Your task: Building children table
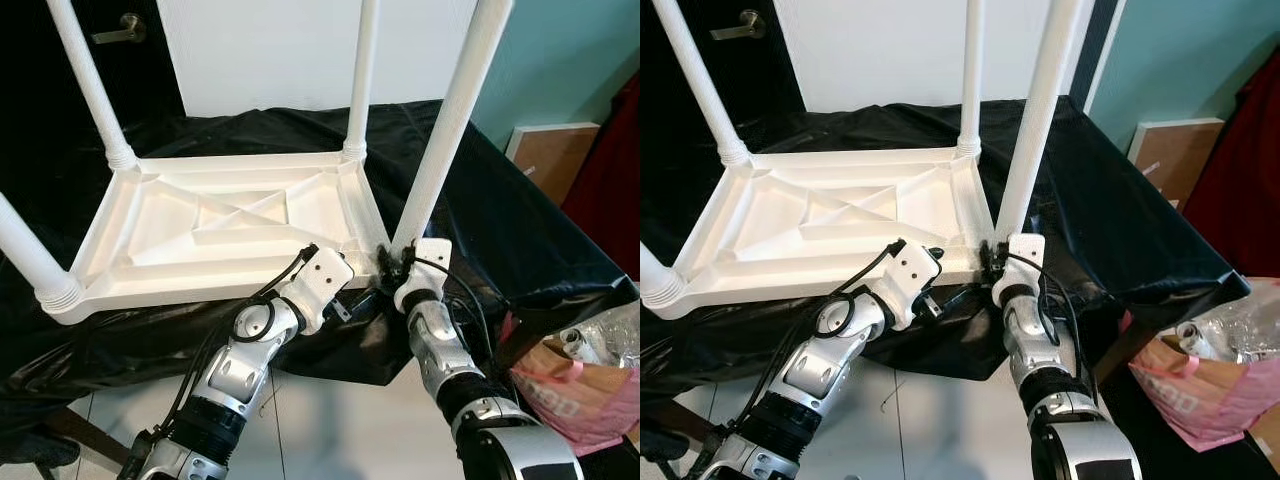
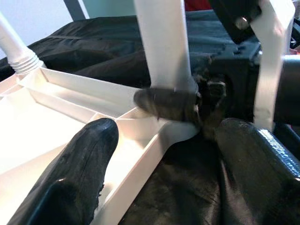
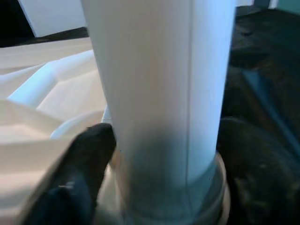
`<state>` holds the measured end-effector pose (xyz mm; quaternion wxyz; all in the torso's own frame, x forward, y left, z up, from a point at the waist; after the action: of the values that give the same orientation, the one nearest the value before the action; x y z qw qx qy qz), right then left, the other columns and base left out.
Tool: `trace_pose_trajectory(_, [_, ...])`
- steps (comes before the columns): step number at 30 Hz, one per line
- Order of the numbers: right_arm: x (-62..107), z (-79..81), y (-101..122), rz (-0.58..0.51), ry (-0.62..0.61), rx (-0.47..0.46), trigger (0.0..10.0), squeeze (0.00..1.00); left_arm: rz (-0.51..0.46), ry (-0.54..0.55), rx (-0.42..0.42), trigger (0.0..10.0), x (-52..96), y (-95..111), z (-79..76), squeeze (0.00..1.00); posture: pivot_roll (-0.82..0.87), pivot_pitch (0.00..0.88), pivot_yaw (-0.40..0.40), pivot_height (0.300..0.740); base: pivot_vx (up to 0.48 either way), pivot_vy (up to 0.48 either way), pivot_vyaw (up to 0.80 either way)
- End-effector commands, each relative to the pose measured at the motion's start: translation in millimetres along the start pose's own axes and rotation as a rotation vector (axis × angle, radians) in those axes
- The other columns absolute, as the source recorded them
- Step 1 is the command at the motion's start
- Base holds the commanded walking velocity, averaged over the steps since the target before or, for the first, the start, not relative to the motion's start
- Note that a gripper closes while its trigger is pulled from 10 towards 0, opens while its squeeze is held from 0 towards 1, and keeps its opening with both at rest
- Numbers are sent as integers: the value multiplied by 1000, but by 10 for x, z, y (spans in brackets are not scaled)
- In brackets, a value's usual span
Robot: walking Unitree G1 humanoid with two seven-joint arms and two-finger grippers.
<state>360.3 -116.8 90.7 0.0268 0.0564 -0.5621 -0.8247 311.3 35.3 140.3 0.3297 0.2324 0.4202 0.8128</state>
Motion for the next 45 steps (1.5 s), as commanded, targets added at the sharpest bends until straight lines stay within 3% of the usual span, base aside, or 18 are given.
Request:
trace_pose_trajectory(1, [10, -11, 34, -15, 27, -8, 10000, 1000, -7, -11, -4, 10000, -8, 13, -30, 0, -4, 0, -18, 740, 0, 0, 0])
trace_pose_trajectory(9, [58, -141, 119, -6, 134, 19, 10000, 1000, -7, -25, -9, 10000, 4, 5, -52, 0, -5, 0, -16, 740, 0, 0, 0])
trace_pose_trajectory(10, [66, -168, 141, 7, 176, 28, 10000, 153, -7, -27, -10, 10000, 5, 3, -57, 0, -4, 0, -16, 740, 0, 0, 0])
trace_pose_trajectory(11, [72, -181, 161, 15, 214, 43, 10000, 0, -7, -29, -10, 10000, 5, 2, -62, 0, -5, 0, -16, 740, 0, 0, 0])
trace_pose_trajectory(16, [72, -181, 182, 58, 317, 88, 10000, 0, -9, -36, -8, 10000, 4, 6, -85, 0, -10, 0, -11, 740, 0, 0, 0])
trace_pose_trajectory(17, [50, -186, 199, 107, 390, 144, 10000, 0, -8, -39, -10, 10000, 1, 4, -97, 0, -13, 0, -12, 740, 0, 0, 0])
trace_pose_trajectory(24, [4, -186, 233, 141, 428, 167, 10000, 0, -6, -38, -11, 10000, 0, 3, -93, 0, -11, 0, -17, 740, 0, 0, 0])
trace_pose_trajectory(27, [-124, -93, 301, 192, 485, 227, 10000, 0, -5, -38, -2, 10000, 9, 13, -132, 0, -3, 0, -23, 740, 0, 0, 0])
trace_pose_trajectory(31, [-143, -77, 312, 199, 492, 229, 10000, 0, -4, -39, 1, 10000, 10, 14, -142, 0, -2, 0, -24, 740, 0, 0, 0])
trace_pose_trajectory(32, [-160, -67, 312, 208, 492, 237, 3686, 0, -4, -39, 2, 10000, 13, 18, -148, 0, 2, 0, -26, 740, 0, 0, 0])
trace_pose_trajectory(33, [-160, -67, 312, 208, 492, 237, 3686, 0, -4, -39, 2, 10000, 13, 18, -148, 0, 2, 0, -26, 740, 0, 0, 0])
trace_pose_trajectory(34, [-174, -69, 314, 214, 484, 250, 0, 0, -2, -39, 2, 10000, 20, 21, -153, 0, 10, 0, -30, 740, 0, 0, 0])
trace_pose_trajectory(45, [-65, -232, 152, 253, 405, 194, 0, 0, 21, -40, 8, 10000, 104, -16, -181, 0, 10, 40, -19, 740, 0, 0, 0])
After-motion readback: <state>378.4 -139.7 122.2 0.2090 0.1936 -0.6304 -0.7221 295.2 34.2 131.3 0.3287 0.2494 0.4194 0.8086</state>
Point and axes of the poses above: a point about 5 cm out from each wrist's last joint towards the gripper, its own x axis pointing back from the gripper into the wrist, its own y axis along the axis of the wrist's last joint, z = x × y, the point moved 2 cm from there along -x, pointing out of the wrist towards the gripper, and after that the axes turned 14 degrees about -x, right-handed, at the moved point
